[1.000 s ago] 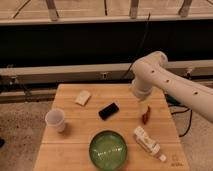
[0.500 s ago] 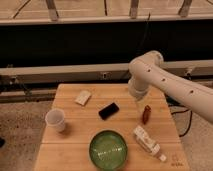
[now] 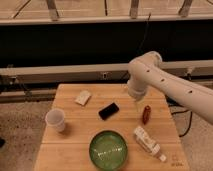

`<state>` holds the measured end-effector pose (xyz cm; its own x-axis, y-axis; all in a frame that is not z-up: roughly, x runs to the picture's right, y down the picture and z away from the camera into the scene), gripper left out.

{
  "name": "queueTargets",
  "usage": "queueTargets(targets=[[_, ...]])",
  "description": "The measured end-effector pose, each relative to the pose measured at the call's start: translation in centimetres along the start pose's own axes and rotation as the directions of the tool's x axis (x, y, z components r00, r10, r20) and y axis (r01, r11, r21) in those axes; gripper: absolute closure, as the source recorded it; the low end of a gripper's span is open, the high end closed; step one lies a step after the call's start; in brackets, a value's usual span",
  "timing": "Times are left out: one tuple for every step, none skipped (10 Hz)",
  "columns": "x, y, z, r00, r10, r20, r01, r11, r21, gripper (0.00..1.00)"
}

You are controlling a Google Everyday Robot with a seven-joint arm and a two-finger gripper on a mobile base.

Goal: Move the arm in a circular motion

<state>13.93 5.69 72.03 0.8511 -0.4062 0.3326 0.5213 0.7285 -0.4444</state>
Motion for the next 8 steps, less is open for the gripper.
queueTargets(targets=[[-0.2, 0.0, 0.1, 1.000, -0.004, 0.006, 0.004, 1.000, 0.000, 0.20], [0.0, 0.4, 0.1, 1.000, -0.002, 0.012, 0.002, 1.000, -0.001, 0.20], [0.3, 0.7, 0.1, 1.000, 0.001, 0.015, -0.001, 1.000, 0.000, 0.20], [0.3, 0.8, 0.2, 1.000, -0.002, 0.021, 0.002, 1.000, -0.001, 0.20], [0.2, 0.8, 0.2, 1.000, -0.008, 0.025, 0.008, 1.000, 0.000, 0.20], [0.5, 1.0, 0.3, 1.000, -0.011, 0.029, 0.011, 1.000, -0.001, 0.20], [1.1, 1.4, 0.3, 0.999, -0.018, 0.031, 0.018, 1.000, -0.002, 0.20], [1.4, 1.7, 0.3, 0.999, -0.023, 0.032, 0.023, 1.000, -0.005, 0.20]])
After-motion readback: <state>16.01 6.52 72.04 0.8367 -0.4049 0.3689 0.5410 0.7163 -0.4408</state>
